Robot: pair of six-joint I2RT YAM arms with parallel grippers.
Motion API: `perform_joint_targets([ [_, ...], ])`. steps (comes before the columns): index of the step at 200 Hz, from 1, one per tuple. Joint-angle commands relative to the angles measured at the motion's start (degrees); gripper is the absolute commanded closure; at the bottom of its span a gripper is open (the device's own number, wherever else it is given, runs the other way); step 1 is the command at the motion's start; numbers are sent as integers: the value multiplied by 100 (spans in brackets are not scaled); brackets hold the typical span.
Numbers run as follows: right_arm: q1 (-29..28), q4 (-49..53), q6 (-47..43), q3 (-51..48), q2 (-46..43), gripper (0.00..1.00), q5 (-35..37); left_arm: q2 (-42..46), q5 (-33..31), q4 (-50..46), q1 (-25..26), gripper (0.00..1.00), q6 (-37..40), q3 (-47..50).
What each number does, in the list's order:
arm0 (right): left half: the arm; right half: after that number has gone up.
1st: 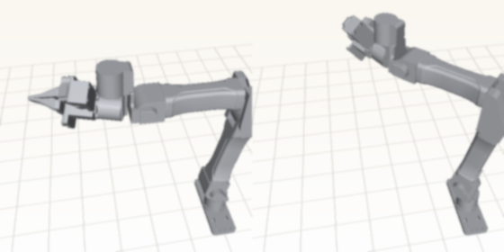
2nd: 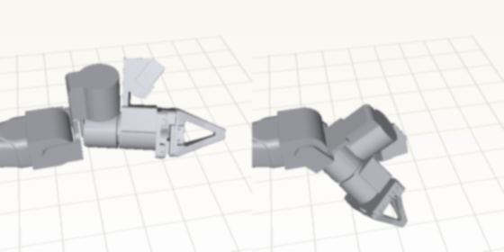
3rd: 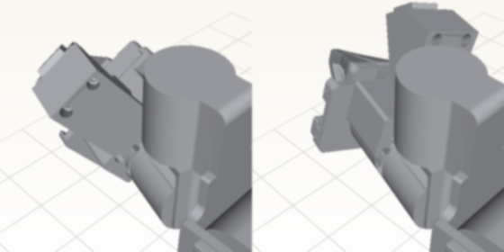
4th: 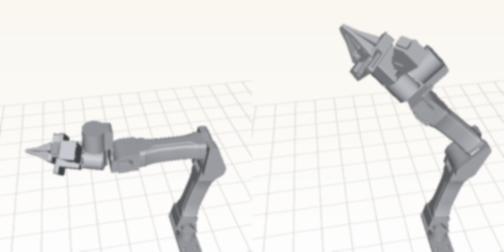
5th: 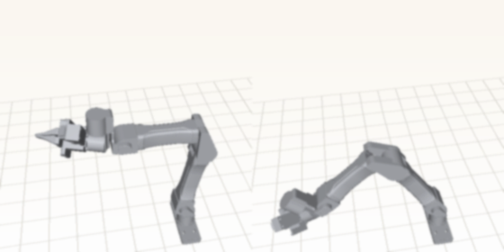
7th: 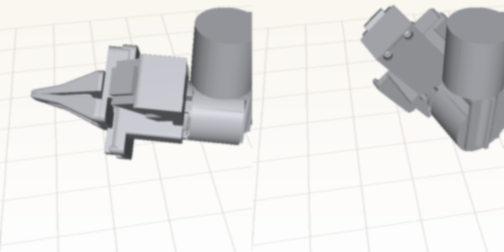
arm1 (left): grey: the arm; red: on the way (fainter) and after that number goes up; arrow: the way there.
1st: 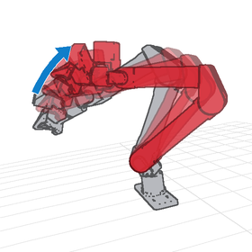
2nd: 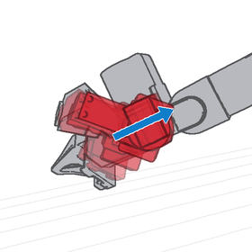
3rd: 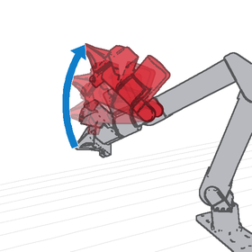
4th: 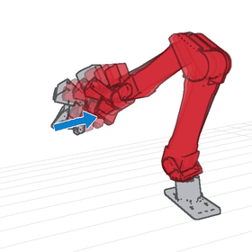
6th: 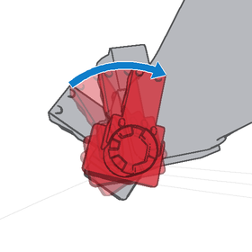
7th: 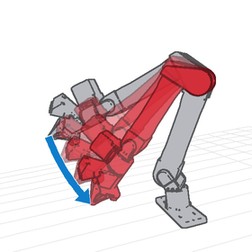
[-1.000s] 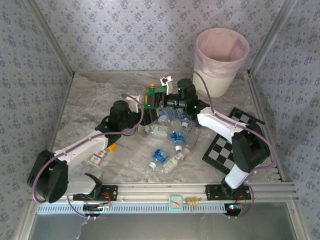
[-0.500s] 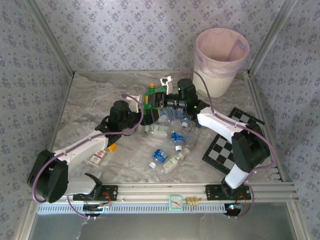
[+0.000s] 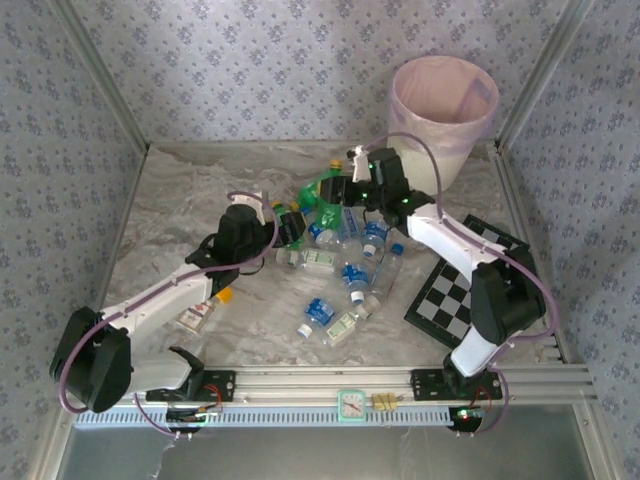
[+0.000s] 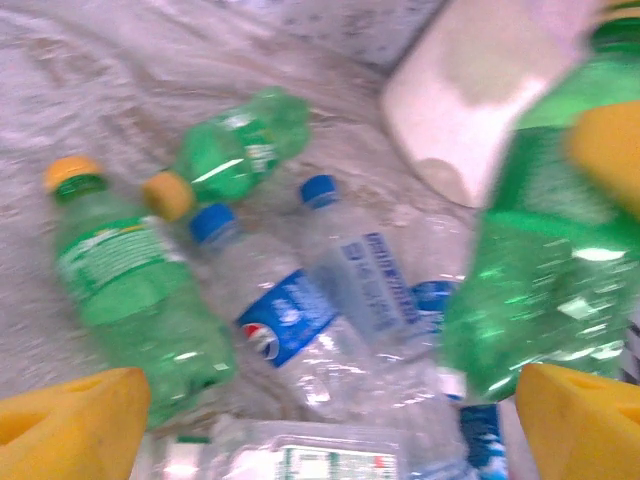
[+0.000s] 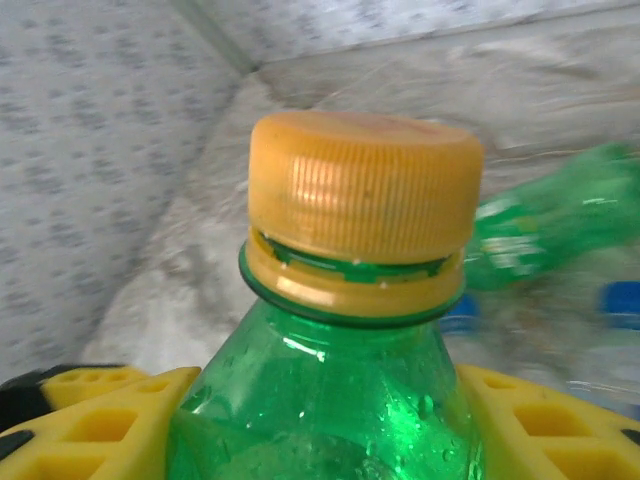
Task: Put the plastic bottles in the bin
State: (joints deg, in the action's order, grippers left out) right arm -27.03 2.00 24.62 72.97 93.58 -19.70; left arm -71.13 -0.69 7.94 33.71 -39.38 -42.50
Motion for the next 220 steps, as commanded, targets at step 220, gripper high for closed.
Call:
perform_joint_targets([
  [220,2131,2551,-1755,7006,3244,48,3187,-545,535,-856,-67,0,123,-257],
])
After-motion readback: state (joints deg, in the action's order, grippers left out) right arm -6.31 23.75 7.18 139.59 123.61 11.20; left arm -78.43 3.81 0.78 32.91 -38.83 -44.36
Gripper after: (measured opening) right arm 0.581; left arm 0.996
